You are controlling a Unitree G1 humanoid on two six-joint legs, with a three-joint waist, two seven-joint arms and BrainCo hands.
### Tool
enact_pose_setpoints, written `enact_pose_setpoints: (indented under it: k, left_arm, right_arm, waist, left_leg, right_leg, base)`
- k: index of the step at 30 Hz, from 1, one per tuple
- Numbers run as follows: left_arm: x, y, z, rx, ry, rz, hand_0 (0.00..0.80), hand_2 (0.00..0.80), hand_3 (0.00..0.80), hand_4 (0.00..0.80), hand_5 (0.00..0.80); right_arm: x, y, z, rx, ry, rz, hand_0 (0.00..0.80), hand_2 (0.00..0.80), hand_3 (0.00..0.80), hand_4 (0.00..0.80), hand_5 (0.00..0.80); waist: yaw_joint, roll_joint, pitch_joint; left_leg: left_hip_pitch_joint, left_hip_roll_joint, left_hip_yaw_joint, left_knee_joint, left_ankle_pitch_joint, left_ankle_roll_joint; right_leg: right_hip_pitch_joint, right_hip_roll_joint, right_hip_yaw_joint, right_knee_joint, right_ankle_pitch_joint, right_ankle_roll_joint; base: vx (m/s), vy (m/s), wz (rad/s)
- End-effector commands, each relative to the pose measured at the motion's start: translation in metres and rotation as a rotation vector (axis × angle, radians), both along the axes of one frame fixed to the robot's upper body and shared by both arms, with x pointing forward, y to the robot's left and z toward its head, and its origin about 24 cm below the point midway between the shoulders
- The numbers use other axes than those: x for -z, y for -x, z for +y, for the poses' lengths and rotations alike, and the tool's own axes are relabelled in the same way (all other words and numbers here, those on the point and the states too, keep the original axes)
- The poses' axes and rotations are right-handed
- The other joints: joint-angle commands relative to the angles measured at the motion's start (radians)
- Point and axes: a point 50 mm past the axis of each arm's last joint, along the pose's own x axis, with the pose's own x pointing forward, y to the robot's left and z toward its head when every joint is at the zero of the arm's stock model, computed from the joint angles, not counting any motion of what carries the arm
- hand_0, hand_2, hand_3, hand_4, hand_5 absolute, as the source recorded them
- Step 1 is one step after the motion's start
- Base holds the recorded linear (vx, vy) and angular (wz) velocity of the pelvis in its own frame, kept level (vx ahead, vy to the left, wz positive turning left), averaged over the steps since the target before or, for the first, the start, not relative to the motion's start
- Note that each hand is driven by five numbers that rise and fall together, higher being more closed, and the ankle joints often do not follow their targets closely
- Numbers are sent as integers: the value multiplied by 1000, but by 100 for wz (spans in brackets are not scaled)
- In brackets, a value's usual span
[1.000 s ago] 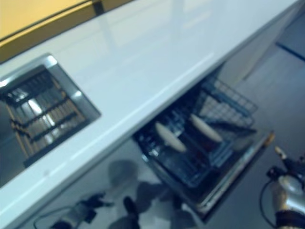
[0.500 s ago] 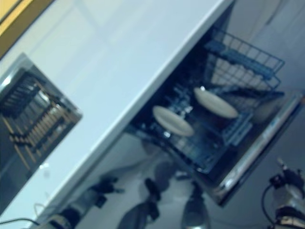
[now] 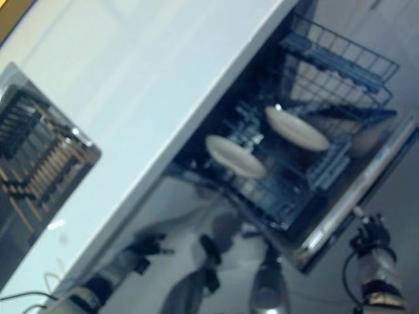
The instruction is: Take plates into dishwasher
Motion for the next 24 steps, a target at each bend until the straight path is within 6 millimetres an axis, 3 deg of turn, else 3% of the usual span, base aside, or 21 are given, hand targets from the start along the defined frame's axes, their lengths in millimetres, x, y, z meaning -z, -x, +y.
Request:
enact_pose_setpoints:
  k: [1,3,10,24]
  left_arm:
    - [-15,-20,8,23,-51,-25,0,0,0,0,0]
    - [-16,-23,5,39,-57,-20,0,0,0,0,0]
    - [-11,-18,3,59,-66,12,0,0,0,0,0]
    - [6,2,-5,66,-57,70,0,0,0,0,0]
  right_arm:
    - [-30,-43,31,-229,48,-173,0,0,0,0,0]
    - [-38,-60,52,-371,47,-212,0,0,0,0,0]
    - [-50,-83,94,-619,52,-254,0,0,0,0,0]
    - [-80,-97,168,-917,19,-414,0,0,0,0,0]
  waist:
    - [42,-62,-15]
    - [56,-64,-20]
    - [77,-71,-41]
    - [91,-107,-76]
  left_leg:
    - [10,-8,-18,0,-21,-53]
    - [13,-7,-22,0,-20,-53]
    - [27,-8,-30,0,-18,-53]
    - [66,-1,-33,0,-19,-47]
  right_leg:
    - [-61,-14,-65,133,-93,-26]
    - [-54,-16,-78,133,-94,-26]
    - [-35,-18,-94,138,-98,-28]
    - [7,-18,-108,139,-103,-31]
  base:
    - [4,-31,-1]
    - [3,-16,-1]
    - [38,-1,-3]
    - [73,17,-7]
